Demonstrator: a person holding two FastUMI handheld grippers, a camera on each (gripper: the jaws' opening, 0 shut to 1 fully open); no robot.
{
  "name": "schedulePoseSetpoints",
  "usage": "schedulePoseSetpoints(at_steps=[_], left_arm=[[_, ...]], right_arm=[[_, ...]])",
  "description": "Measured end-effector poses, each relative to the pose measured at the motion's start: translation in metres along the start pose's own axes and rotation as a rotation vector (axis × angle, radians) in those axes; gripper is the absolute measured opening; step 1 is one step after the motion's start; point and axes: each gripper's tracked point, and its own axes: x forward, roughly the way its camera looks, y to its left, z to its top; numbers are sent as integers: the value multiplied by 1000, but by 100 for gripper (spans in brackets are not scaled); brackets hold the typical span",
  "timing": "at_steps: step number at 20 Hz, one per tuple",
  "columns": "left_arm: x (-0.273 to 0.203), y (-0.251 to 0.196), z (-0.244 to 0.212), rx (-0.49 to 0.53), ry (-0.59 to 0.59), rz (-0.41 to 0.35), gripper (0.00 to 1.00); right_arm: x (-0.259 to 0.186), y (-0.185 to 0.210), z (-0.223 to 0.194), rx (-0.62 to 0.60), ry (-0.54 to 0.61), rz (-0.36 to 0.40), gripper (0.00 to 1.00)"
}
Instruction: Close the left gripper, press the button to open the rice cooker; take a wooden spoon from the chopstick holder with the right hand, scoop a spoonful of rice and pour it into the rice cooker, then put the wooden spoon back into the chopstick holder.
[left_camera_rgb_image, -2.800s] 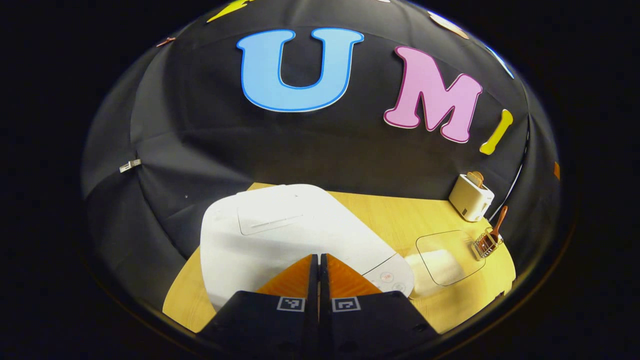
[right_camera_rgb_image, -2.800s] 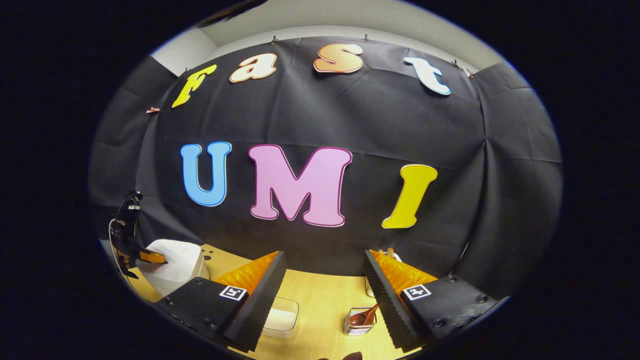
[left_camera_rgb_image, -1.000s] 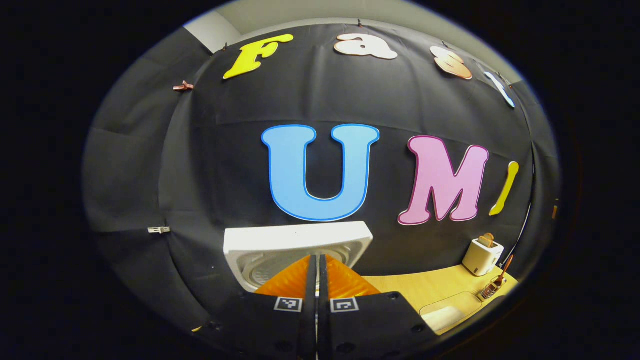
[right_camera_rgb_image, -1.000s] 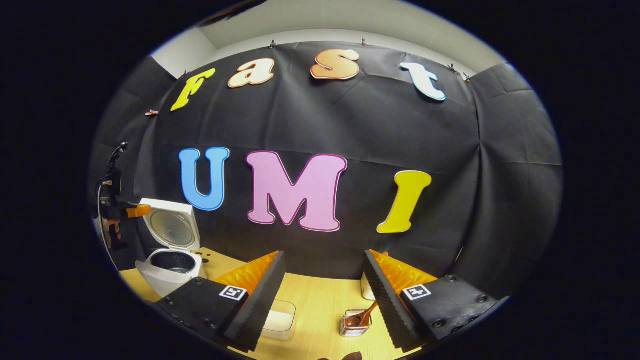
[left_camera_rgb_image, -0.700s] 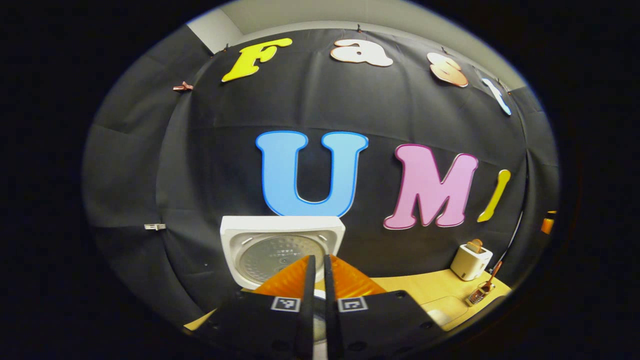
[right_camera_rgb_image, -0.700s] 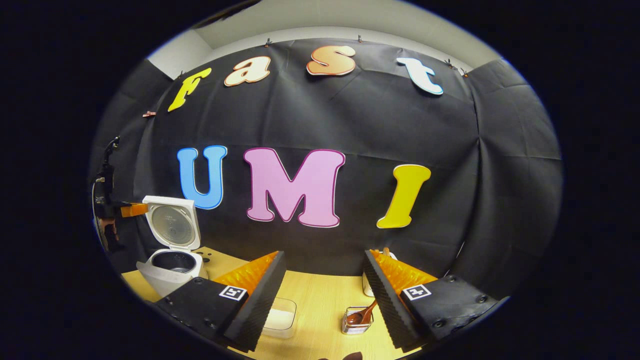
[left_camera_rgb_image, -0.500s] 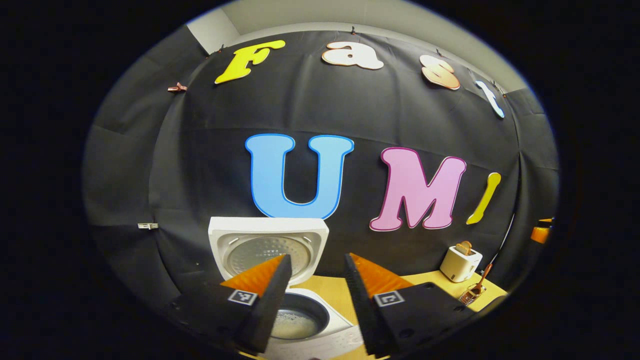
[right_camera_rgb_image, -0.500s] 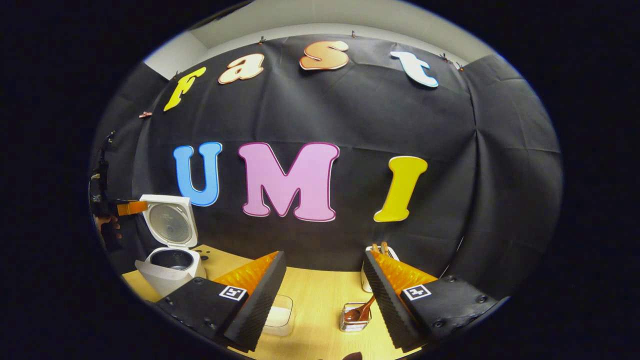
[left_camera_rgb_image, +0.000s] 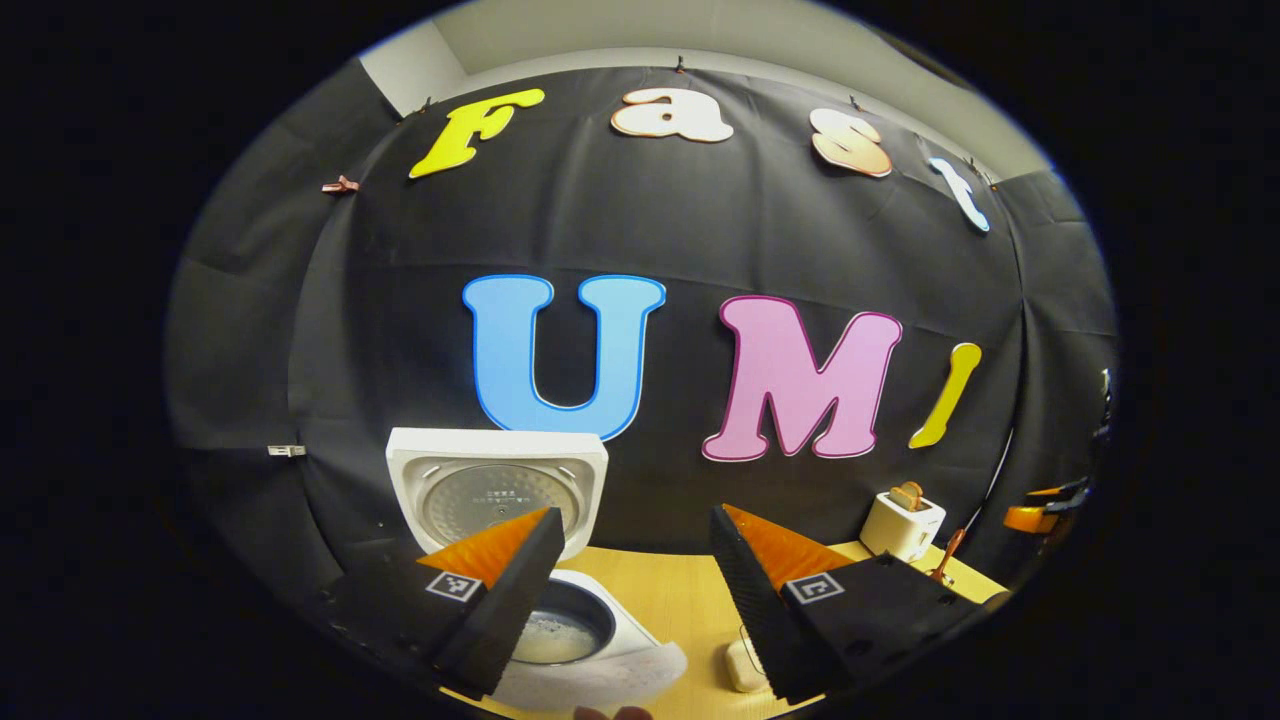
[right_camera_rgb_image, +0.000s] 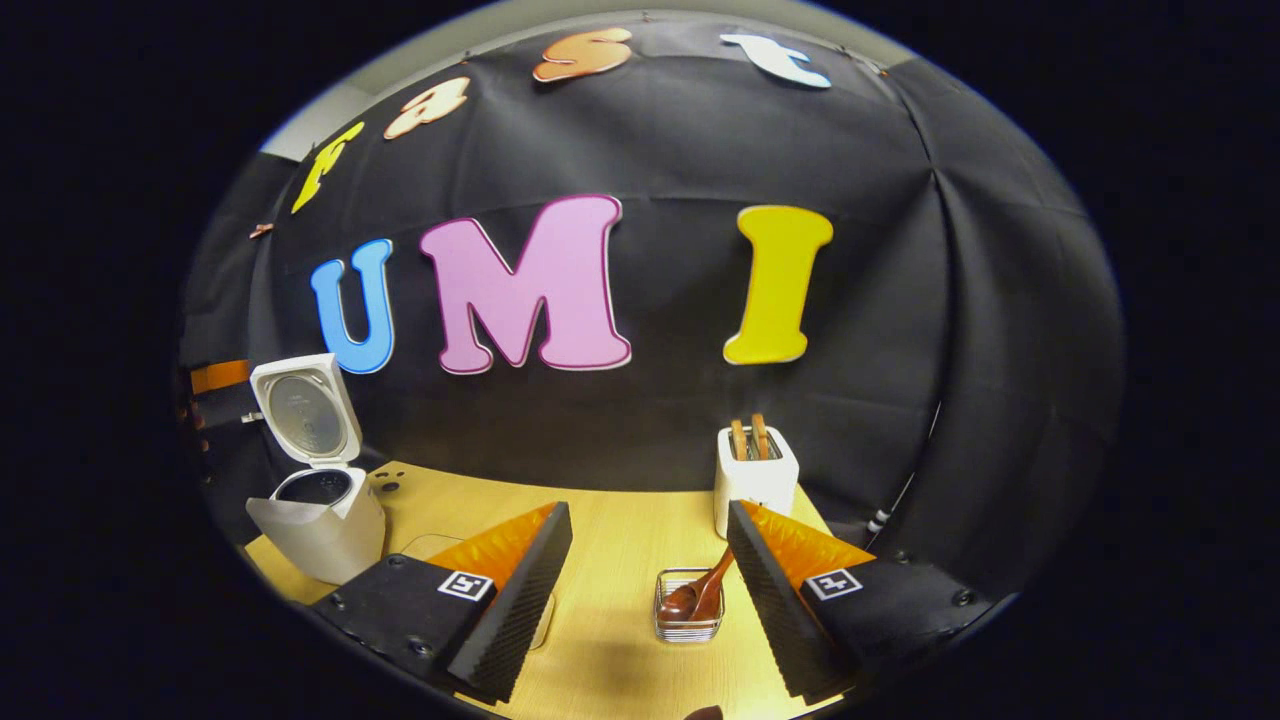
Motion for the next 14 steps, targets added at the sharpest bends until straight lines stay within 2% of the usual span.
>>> schedulePoseSetpoints(at_steps=[7,14], left_arm=[[-9,-32,-5,29,31,17,94],[-15,-48,-24,34,84,50,95]], right_arm=[[67,-45,-75,81,124,6,94],[124,-58,-127,143,197,21,94]])
